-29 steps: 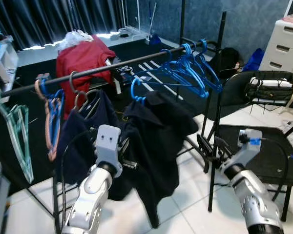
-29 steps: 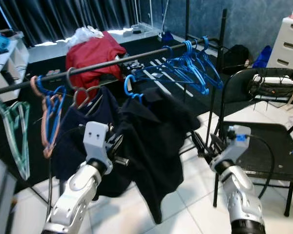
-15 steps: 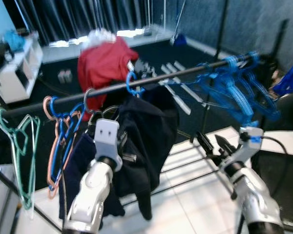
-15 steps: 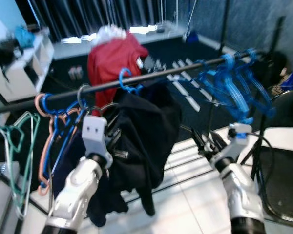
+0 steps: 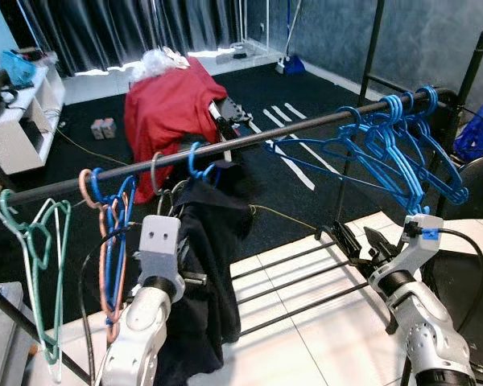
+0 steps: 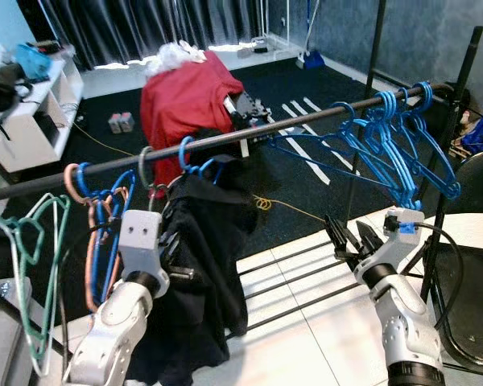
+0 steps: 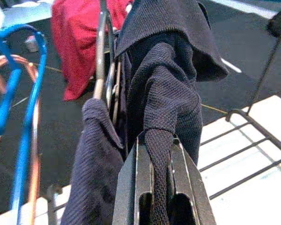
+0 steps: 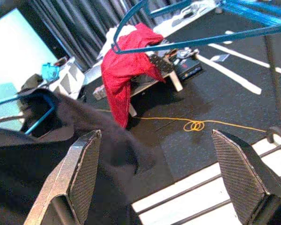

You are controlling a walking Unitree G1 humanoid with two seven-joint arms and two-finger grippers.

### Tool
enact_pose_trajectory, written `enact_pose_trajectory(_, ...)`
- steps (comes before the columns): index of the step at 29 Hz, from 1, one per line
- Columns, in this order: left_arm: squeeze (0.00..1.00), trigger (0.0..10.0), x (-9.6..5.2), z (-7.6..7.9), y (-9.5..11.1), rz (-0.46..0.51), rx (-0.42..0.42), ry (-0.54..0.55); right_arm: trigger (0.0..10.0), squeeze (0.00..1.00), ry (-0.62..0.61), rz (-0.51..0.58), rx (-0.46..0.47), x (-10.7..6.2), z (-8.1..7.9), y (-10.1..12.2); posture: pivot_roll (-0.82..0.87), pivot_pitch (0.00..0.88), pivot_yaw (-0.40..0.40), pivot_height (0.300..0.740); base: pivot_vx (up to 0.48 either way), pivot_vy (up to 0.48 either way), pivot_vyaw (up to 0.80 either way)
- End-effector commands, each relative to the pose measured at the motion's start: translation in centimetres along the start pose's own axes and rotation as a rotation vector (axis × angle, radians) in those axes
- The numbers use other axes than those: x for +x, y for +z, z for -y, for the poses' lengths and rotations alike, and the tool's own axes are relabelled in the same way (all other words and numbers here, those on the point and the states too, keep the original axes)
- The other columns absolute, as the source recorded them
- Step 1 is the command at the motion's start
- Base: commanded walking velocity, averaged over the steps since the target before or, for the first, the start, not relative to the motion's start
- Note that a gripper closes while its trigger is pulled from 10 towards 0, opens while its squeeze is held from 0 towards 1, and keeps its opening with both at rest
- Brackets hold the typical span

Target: Hang hanger

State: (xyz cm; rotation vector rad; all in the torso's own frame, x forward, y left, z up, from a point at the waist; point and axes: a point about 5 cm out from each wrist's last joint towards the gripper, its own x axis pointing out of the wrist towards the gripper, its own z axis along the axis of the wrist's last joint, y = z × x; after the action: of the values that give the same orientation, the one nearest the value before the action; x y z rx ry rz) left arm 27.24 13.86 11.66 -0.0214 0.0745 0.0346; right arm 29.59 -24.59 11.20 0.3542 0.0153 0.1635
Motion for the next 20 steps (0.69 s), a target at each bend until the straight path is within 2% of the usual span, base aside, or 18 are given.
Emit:
enact_pose_trajectory(1, 0.00, 10.0, -0.3, -0.6, -0.7, -0.051, -0.013, 0.070, 10.0, 0.00, 0.004, -0.014, 0.017, 0.0, -0.2, -0.3, -0.10, 0.000, 0.085, 0.740, 0.000, 0.000, 0.00)
enact_pose_trajectory(2, 0.00, 10.0, -0.3, -0.6, -0.7, -0.051, -0.013, 0.070, 10.0, 0.00, 0.004, -0.014, 0.017, 0.0, -0.2, -0.3, -0.10, 0.000, 0.085, 0.740, 0.000, 0.000, 0.00)
enact_pose_trajectory(5, 0.00, 10.0, -0.3, 0.7, -1.7, -0.130, -0.109, 0.026, 10.0, 0.00, 0.003, -0.015, 0.020, 0.0, -0.2, -0.3, -0.10, 0.000, 0.087, 0.740, 0.000, 0.000, 0.00)
enact_pose_trajectory(6, 1.00, 10.0, -0.5, 2.4, -1.6, -0.130, -0.155, -0.101, 10.0, 0.00, 0.001, -0.015, 0.021, 0.0, -0.2, -0.3, -0.10, 0.000, 0.088, 0.740, 0.000, 0.000, 0.00)
enact_pose_trajectory(9, 1.00, 10.0, -1.1, 4.4, -1.1, -0.126, -0.152, -0.278, 10.0, 0.00, -0.001, -0.015, 0.022, 0.0, -0.2, -0.3, -0.10, 0.000, 0.088, 0.740, 0.000, 0.000, 0.00)
enact_pose_trajectory(12, 1.00, 10.0, -1.4, 4.7, -1.0, -0.131, -0.135, -0.336, 10.0, 0.00, -0.001, -0.016, 0.023, 0.0, -0.2, -0.3, -0.10, 0.000, 0.088, 0.740, 0.000, 0.000, 0.00)
enact_pose_trajectory(16, 1.00, 10.0, -1.4, 3.7, -0.7, -0.115, -0.093, -0.354, 10.0, 0.00, -0.002, -0.016, 0.023, 0.0, -0.2, -0.3, -0.10, 0.000, 0.086, 0.740, 0.000, 0.000, 0.00)
enact_pose_trajectory(17, 1.00, 10.0, -1.3, 2.6, -0.3, -0.074, -0.062, -0.327, 10.0, 0.00, -0.002, -0.016, 0.024, 0.1, -0.2, -0.3, -0.10, 0.000, 0.086, 0.740, 0.000, 0.000, 0.00)
enact_pose_trajectory(18, 1.00, 10.0, -1.3, 2.6, -0.3, -0.074, -0.062, -0.327, 10.0, 0.00, -0.002, -0.016, 0.024, 0.1, -0.2, -0.3, -0.10, 0.000, 0.086, 0.740, 0.000, 0.000, 0.00)
enact_pose_trajectory(19, 1.00, 10.0, -1.2, 1.1, 0.3, -0.018, -0.045, -0.275, 10.0, 0.00, -0.002, -0.016, 0.025, 0.1, -0.2, -0.3, -0.10, 0.000, 0.087, 0.740, 0.000, 0.000, 0.00)
enact_pose_trajectory(20, 1.00, 10.0, -1.2, 1.1, 0.3, -0.018, -0.045, -0.275, 10.0, 0.00, -0.002, -0.016, 0.025, 0.1, -0.2, -0.3, -0.10, 0.000, 0.087, 0.740, 0.000, 0.000, 0.00)
